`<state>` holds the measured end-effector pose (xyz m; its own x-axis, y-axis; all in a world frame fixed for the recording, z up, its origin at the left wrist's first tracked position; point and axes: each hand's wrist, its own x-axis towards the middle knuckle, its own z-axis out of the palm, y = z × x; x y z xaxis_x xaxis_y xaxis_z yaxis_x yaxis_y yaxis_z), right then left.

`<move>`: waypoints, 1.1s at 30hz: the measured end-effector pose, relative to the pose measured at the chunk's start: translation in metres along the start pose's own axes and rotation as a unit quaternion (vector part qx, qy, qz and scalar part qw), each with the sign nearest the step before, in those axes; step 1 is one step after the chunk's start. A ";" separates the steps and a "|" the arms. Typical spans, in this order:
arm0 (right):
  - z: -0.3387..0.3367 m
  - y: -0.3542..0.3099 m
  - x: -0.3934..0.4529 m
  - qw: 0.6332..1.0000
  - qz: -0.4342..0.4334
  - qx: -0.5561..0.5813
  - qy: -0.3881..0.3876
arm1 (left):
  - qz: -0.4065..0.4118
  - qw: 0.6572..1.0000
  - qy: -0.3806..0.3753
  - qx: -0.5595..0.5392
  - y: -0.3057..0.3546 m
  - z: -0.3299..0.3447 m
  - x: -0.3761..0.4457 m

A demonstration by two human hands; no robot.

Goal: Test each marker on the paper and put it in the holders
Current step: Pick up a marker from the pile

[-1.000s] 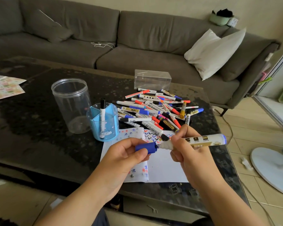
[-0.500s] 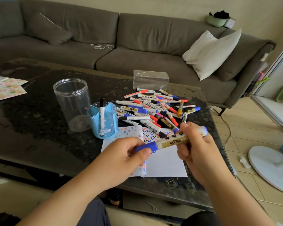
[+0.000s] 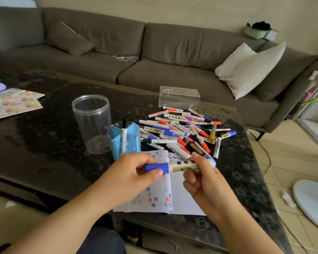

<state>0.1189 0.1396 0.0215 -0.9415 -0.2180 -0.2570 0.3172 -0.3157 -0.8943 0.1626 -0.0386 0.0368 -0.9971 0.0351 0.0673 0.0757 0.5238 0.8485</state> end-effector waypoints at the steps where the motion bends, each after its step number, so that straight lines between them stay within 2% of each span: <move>1: 0.000 0.002 0.006 0.998 0.015 -0.059 0.009 | -0.015 1.000 0.013 -0.009 -0.006 -0.005 0.000; 2: -0.002 0.004 0.013 0.987 0.012 -0.158 0.026 | -0.022 0.999 0.028 -0.003 -0.012 -0.010 0.001; 3: -0.003 0.004 0.018 0.959 -0.018 -0.278 0.045 | -0.025 0.999 0.042 0.017 -0.018 -0.015 0.000; 5: -0.003 0.004 0.027 0.863 -0.131 -0.485 0.056 | -0.028 0.995 0.064 0.070 -0.029 -0.025 -0.002; 6: 0.003 0.002 0.030 0.811 -0.188 -0.553 0.031 | -0.028 0.993 0.072 0.094 -0.033 -0.030 -0.002; 9: 0.037 0.006 0.033 0.692 -0.269 -0.660 -0.118 | -0.016 0.986 0.093 0.139 -0.040 -0.038 -0.002; 11: 0.059 0.015 0.039 0.640 -0.293 -0.691 -0.166 | -0.013 0.983 0.098 0.157 -0.041 -0.041 0.001; 12: 0.067 0.017 0.043 0.632 -0.299 -0.694 -0.174 | -0.014 0.981 0.102 0.165 -0.041 -0.043 0.003; 14: 0.077 0.015 0.054 0.647 -0.307 -0.676 -0.174 | -0.017 0.977 0.122 0.175 -0.042 -0.050 0.006; 18: 0.091 -0.011 0.070 0.754 -0.330 -0.564 -0.068 | -0.029 0.967 0.168 0.191 -0.053 -0.065 0.014; 20: 0.101 -0.022 0.077 0.775 -0.305 -0.552 -0.042 | -0.045 0.960 0.172 0.214 -0.061 -0.066 0.020; 23: 0.114 -0.019 0.093 0.760 -0.255 -0.595 -0.052 | -0.049 0.959 0.152 0.233 -0.070 -0.059 0.029; 27: 0.121 -0.001 0.107 0.747 -0.194 -0.631 -0.085 | -0.038 0.968 0.145 0.203 -0.077 -0.050 0.033; 33: 0.120 0.015 0.115 0.714 -0.165 -0.673 -0.105 | -0.005 0.970 0.167 0.177 -0.086 -0.036 0.032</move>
<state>0.0296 -0.0009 0.0222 -0.8574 -0.5144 -0.0170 -0.4466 0.7601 -0.4721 0.1247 -0.1131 -0.0155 -0.9361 -0.2173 0.2764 0.0013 0.7840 0.6208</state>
